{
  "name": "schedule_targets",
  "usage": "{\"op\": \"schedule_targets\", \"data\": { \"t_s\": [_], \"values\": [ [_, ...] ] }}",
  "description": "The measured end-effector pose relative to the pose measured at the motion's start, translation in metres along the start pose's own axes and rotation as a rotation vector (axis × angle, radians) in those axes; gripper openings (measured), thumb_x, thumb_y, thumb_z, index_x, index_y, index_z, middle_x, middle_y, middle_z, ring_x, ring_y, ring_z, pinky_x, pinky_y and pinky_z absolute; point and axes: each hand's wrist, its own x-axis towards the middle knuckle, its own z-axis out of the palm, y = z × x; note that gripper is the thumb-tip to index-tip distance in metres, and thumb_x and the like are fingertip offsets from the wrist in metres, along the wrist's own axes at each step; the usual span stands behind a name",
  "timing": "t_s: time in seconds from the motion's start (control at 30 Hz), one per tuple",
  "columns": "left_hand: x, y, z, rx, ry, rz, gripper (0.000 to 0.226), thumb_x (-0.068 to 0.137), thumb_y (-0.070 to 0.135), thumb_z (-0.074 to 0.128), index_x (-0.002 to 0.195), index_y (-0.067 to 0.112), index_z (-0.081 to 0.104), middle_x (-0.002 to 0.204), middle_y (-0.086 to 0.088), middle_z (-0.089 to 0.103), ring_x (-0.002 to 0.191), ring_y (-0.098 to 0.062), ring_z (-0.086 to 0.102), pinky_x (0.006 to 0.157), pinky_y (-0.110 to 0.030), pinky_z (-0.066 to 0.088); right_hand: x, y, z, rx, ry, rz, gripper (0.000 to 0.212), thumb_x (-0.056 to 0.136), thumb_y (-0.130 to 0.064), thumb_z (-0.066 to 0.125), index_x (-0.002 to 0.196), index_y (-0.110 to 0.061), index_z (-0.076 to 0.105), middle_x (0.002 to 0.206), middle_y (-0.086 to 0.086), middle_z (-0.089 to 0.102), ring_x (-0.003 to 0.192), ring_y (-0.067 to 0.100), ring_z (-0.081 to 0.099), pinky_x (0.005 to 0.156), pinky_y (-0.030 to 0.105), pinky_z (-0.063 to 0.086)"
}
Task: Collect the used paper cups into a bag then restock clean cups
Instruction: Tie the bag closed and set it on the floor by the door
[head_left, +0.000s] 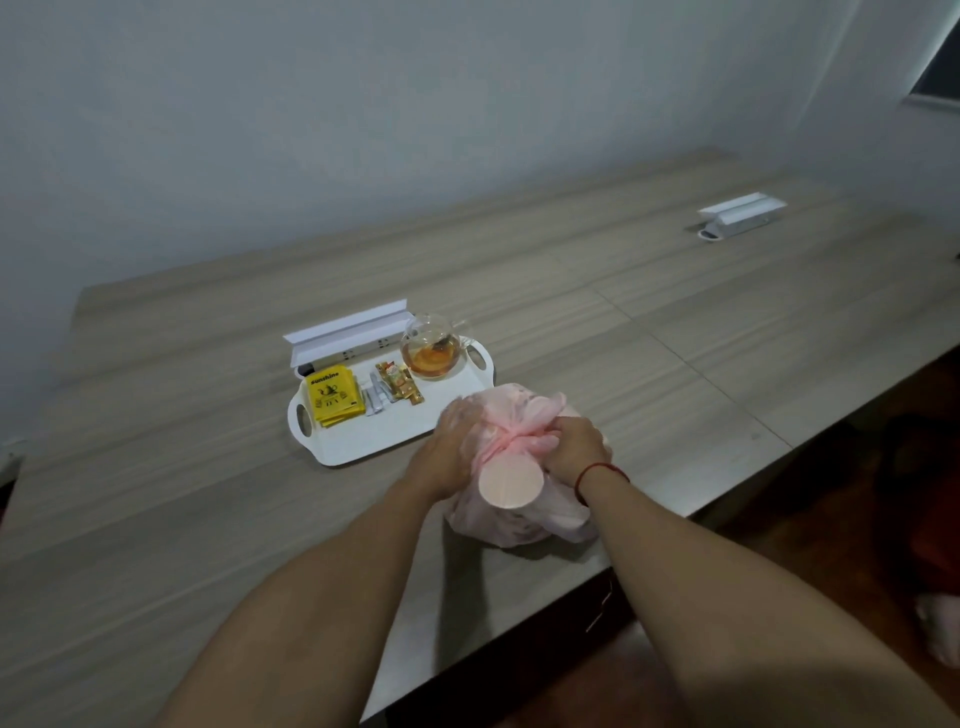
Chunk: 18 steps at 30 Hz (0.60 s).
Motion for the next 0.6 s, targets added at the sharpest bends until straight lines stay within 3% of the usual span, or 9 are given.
{"op": "schedule_targets", "data": {
  "t_s": [0.07, 0.17, 0.23, 0.3, 0.43, 0.53, 0.6],
  "values": [
    [0.002, 0.005, 0.001, -0.029, 0.001, 0.054, 0.071, 0.087, 0.032, 0.067, 0.149, 0.03, 0.032, 0.158, -0.002, 0.031, 0.145, -0.023, 0.03, 0.114, -0.047, 0.034, -0.001, 0.001, 0.001, -0.048, 0.029, 0.025, 0.027, 0.086, -0.04, 0.059, 0.107, -0.027, 0.072, 0.117, 0.006, 0.068, 0.113, 0.03, 0.059, 0.098, 0.038, 0.044],
    [0.007, 0.008, 0.001, 0.016, 0.018, 0.028, 0.061, 0.089, 0.02, 0.065, 0.146, 0.021, 0.041, 0.15, -0.006, 0.043, 0.139, -0.026, 0.039, 0.111, -0.043, 0.037, 0.0, 0.003, 0.004, -0.032, 0.037, 0.073, 0.027, 0.09, -0.041, 0.057, 0.103, -0.025, 0.074, 0.112, 0.005, 0.069, 0.115, 0.028, 0.055, 0.102, 0.038, 0.034],
    [0.011, 0.005, 0.005, 0.002, 0.024, -0.024, 0.059, 0.086, 0.012, 0.068, 0.141, 0.022, 0.049, 0.138, -0.01, 0.055, 0.121, -0.026, 0.054, 0.099, -0.038, 0.047, -0.001, 0.003, 0.004, -0.019, 0.055, 0.099, 0.03, 0.089, -0.043, 0.058, 0.102, -0.022, 0.074, 0.111, 0.006, 0.068, 0.113, 0.028, 0.054, 0.103, 0.037, 0.033],
    [0.011, 0.003, 0.009, -0.025, 0.061, -0.056, 0.054, 0.081, 0.002, 0.068, 0.131, 0.021, 0.06, 0.118, -0.009, 0.066, 0.093, -0.02, 0.058, 0.078, -0.028, 0.048, 0.0, 0.002, 0.004, -0.033, 0.062, 0.086, 0.029, 0.088, -0.041, 0.06, 0.101, -0.02, 0.075, 0.113, 0.008, 0.069, 0.111, 0.028, 0.058, 0.1, 0.035, 0.04],
    [0.008, 0.013, 0.003, -0.008, 0.179, -0.01, 0.026, 0.083, -0.007, 0.057, 0.085, 0.009, 0.077, 0.082, -0.004, 0.064, 0.076, -0.02, 0.055, 0.063, -0.03, 0.044, 0.001, 0.002, 0.004, 0.004, 0.075, 0.064, 0.029, 0.086, -0.033, 0.066, 0.105, -0.013, 0.074, 0.115, 0.015, 0.068, 0.109, 0.033, 0.061, 0.092, 0.035, 0.051],
    [0.007, 0.02, -0.004, 0.01, 0.192, -0.058, 0.016, 0.089, 0.002, 0.055, 0.088, 0.005, 0.071, 0.093, -0.009, 0.064, 0.086, -0.026, 0.06, 0.075, -0.039, 0.051, 0.0, -0.002, 0.001, -0.035, 0.121, 0.058, 0.028, 0.089, -0.029, 0.061, 0.107, -0.011, 0.072, 0.114, 0.014, 0.068, 0.107, 0.032, 0.063, 0.09, 0.035, 0.052],
    [0.011, 0.022, -0.01, -0.044, 0.226, -0.101, 0.013, 0.089, 0.004, 0.051, 0.086, 0.008, 0.063, 0.092, -0.01, 0.064, 0.084, -0.027, 0.059, 0.074, -0.039, 0.05, 0.002, -0.008, -0.007, -0.039, 0.173, 0.054, 0.027, 0.092, -0.026, 0.056, 0.11, -0.01, 0.069, 0.114, 0.015, 0.067, 0.107, 0.033, 0.064, 0.087, 0.035, 0.052]
  ]
}}
